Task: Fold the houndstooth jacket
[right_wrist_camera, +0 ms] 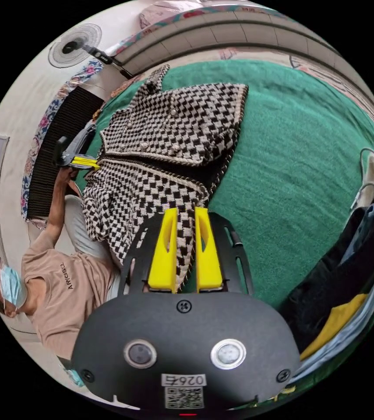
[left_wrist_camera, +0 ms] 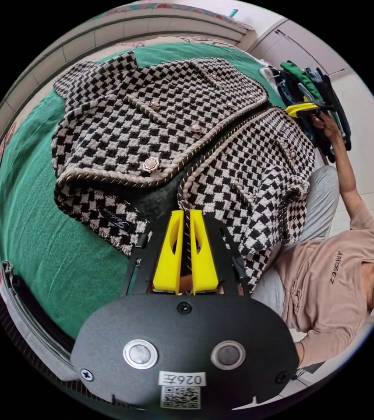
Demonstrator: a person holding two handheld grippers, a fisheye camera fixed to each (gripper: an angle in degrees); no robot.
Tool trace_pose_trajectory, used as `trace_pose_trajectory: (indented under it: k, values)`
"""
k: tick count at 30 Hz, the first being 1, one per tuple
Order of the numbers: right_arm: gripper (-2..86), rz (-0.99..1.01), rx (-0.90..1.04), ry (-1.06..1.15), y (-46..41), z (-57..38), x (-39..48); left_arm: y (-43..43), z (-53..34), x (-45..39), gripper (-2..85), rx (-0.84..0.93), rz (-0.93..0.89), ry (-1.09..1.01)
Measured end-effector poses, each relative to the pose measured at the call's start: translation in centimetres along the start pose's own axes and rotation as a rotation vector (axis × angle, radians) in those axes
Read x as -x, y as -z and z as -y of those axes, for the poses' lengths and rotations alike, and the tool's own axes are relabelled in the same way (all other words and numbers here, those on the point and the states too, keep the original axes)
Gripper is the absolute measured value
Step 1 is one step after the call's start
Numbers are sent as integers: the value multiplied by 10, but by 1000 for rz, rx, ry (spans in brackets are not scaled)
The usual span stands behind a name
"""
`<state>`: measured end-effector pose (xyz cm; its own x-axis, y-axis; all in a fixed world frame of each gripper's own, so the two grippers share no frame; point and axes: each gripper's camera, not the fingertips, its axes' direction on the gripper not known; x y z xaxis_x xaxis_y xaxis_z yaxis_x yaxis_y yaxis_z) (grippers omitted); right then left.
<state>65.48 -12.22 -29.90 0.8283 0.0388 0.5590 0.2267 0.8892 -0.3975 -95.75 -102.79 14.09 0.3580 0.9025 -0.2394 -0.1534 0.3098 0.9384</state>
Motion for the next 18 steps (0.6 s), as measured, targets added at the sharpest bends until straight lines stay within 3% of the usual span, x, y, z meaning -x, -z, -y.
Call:
trace_pose_trajectory:
  k: [5, 9, 13, 18]
  values:
    - [85, -19, -3, -56, 2, -1, -11, 7, -8, 8, 5, -15, 37, -38]
    - [2, -115, 33, -76, -3, -1, -7, 20, -20, 15, 4, -49, 46, -77]
    - [-11, -84, 68, -10, 31, -12, 18, 48, -43, 24, 4, -145, -14, -137]
    - [-13, -66, -222, 40, 105, -33, 56, 72, -76, 64, 3, -274, -60, -77]
